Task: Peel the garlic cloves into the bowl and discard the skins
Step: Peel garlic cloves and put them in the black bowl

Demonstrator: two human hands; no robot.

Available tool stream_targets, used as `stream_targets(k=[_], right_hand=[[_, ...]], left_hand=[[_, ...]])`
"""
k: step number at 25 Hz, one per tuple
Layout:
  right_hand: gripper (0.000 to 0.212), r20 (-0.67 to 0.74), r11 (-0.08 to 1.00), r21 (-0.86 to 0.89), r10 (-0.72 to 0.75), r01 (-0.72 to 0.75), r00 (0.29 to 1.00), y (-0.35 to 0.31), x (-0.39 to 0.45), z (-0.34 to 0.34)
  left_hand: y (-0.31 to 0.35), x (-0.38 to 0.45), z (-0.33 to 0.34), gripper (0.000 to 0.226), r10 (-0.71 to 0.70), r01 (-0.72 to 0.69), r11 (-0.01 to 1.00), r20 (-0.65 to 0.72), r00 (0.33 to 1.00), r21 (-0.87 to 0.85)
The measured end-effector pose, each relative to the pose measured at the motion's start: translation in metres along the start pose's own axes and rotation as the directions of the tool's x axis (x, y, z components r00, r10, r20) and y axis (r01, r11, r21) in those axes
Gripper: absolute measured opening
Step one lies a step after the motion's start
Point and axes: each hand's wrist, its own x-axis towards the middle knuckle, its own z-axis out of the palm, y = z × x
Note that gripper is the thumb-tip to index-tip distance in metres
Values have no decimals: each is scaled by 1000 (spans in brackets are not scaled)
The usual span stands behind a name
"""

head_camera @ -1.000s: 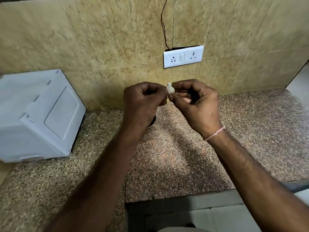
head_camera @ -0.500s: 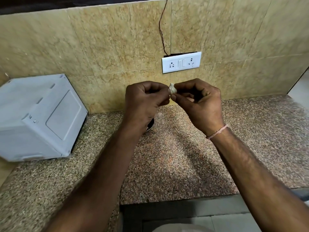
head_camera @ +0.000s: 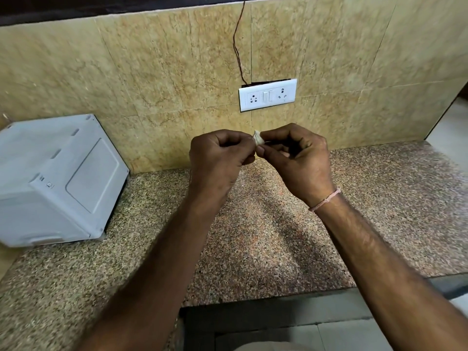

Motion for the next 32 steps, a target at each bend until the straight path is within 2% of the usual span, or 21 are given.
stream_targets(k=[7,11,14,18,26,32], right_hand=[[20,30,998,4,61,-61,998,11,-10,-1],[20,2,997,-23,71,-71,997,20,-11,2],[22,-22,993,56,109,-107,994,26,-13,5],[21,-24,991,77,111,-109,994,32,-11,5],[27,23,997,-51,64,-63,998,36,1,-4],[23,48,992,-122,7,-1,999,46,6,-5]], left_hand=[[-7,-1,-8,11,-52,46,992,53,997,116],[-13,1,-4,10,-114,114,992,5,993,47],[-16,5,-3,9,-174,174,985,14,985,-3],[-19,10,-2,11,-253,256,962,41,967,-98],[-19,22,5,8,-215,216,975,40,976,-44],[-30,26,8,11,-193,192,981,11,981,31]])
